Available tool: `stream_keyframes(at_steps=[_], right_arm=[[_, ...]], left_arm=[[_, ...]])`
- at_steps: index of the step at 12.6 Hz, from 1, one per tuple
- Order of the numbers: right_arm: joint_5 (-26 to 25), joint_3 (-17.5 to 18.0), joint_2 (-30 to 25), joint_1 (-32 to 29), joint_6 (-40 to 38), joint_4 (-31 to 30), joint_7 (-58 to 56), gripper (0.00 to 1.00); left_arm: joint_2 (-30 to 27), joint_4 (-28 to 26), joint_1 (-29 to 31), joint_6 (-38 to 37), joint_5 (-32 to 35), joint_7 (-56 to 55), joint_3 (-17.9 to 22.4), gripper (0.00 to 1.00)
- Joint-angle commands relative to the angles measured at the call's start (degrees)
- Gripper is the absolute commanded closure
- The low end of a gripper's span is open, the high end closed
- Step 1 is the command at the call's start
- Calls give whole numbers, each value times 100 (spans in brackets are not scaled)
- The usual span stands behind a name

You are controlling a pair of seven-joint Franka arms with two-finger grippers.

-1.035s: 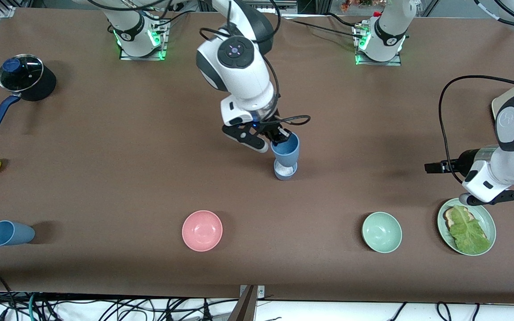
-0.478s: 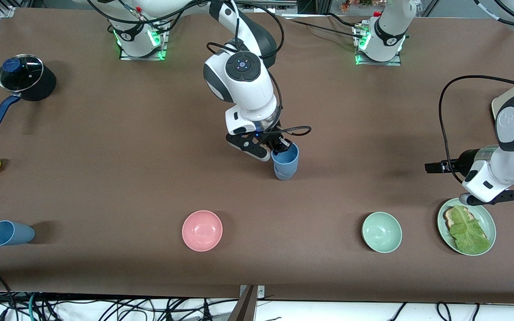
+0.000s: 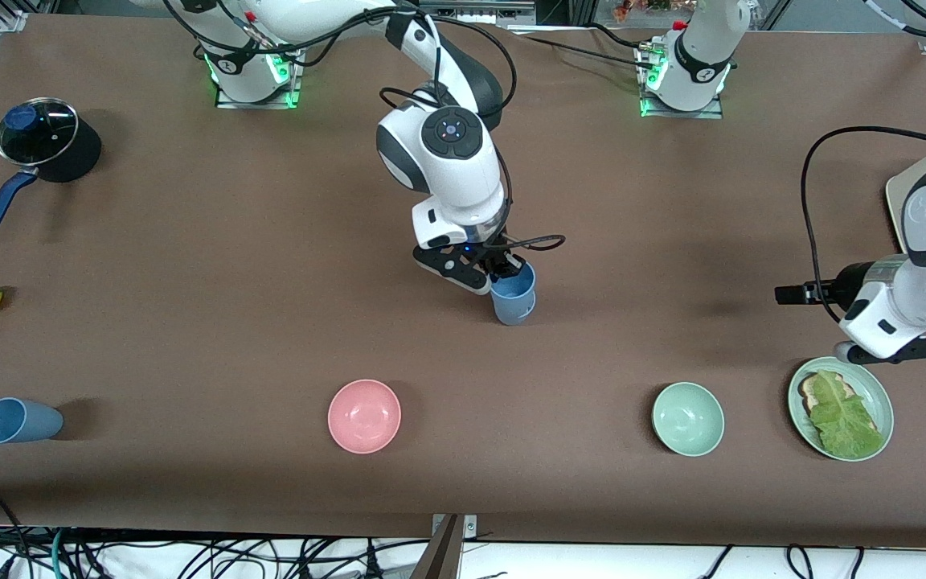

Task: Stack blue cups with both arms
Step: 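Lower the held blue cup into the tissue cup with the right gripper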

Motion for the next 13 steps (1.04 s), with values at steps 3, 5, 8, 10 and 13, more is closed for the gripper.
stream_keyframes(at_steps=[3,5,8,10,13], right_arm=[[-88,14,131,43,-77,195,50,100],[-88,22,166,52,-77,177,77,100],[-88,14,245,96,-50,177,77,100],[-88,14,236,61,-85,186,50,100],[-88,5,175,8,-147,212,24,71]], left_arm=[[-496,33,-69,-613,-36,65,-38,0],[-628,41,-78,-588,-108,92,-38,0],[-1031,-352,-69,-264,-126,127,-46,0],[-1715,-1342,-61,603,-108,136,-142,0],[-1762,-1444,-26,660,-90,145,-161,0]])
